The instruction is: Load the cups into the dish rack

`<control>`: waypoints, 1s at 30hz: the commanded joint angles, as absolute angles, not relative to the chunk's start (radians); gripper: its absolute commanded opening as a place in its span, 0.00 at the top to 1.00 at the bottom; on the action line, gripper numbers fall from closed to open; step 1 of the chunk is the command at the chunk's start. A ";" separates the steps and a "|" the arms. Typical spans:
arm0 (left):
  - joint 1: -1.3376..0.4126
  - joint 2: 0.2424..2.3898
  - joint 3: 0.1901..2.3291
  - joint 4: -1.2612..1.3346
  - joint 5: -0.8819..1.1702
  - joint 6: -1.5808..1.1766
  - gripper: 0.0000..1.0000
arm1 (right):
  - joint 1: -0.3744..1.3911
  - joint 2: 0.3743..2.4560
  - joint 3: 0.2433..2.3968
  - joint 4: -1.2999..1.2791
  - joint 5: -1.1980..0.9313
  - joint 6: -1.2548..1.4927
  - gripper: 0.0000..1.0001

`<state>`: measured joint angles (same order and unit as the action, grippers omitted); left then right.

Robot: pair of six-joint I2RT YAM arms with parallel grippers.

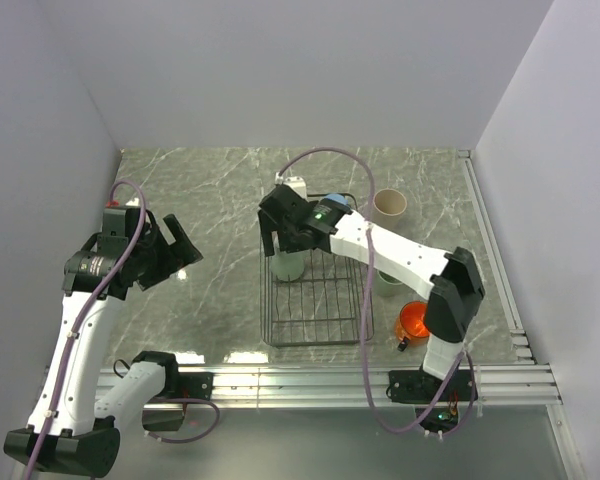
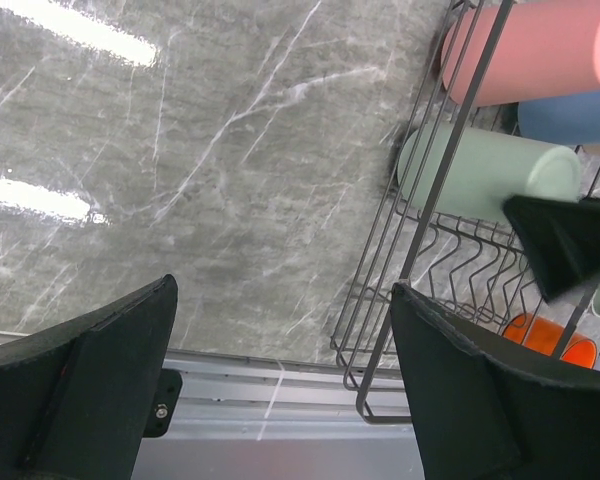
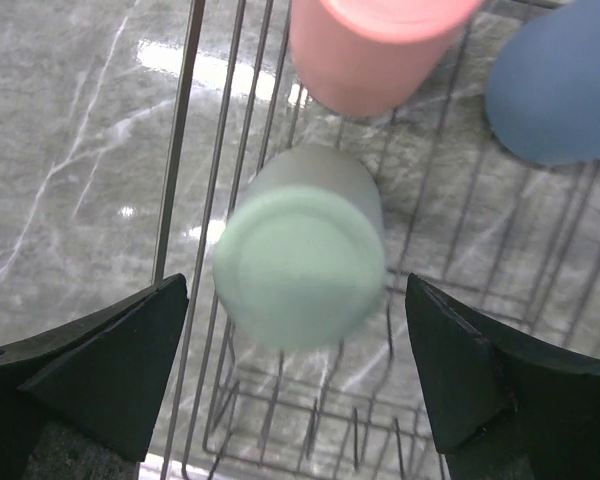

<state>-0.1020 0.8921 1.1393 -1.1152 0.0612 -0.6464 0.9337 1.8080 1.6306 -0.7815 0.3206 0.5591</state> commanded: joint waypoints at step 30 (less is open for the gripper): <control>-0.103 0.890 1.086 -0.977 0.097 -0.667 0.07 | 0.103 1.789 1.767 -0.924 0.170 0.515 0.06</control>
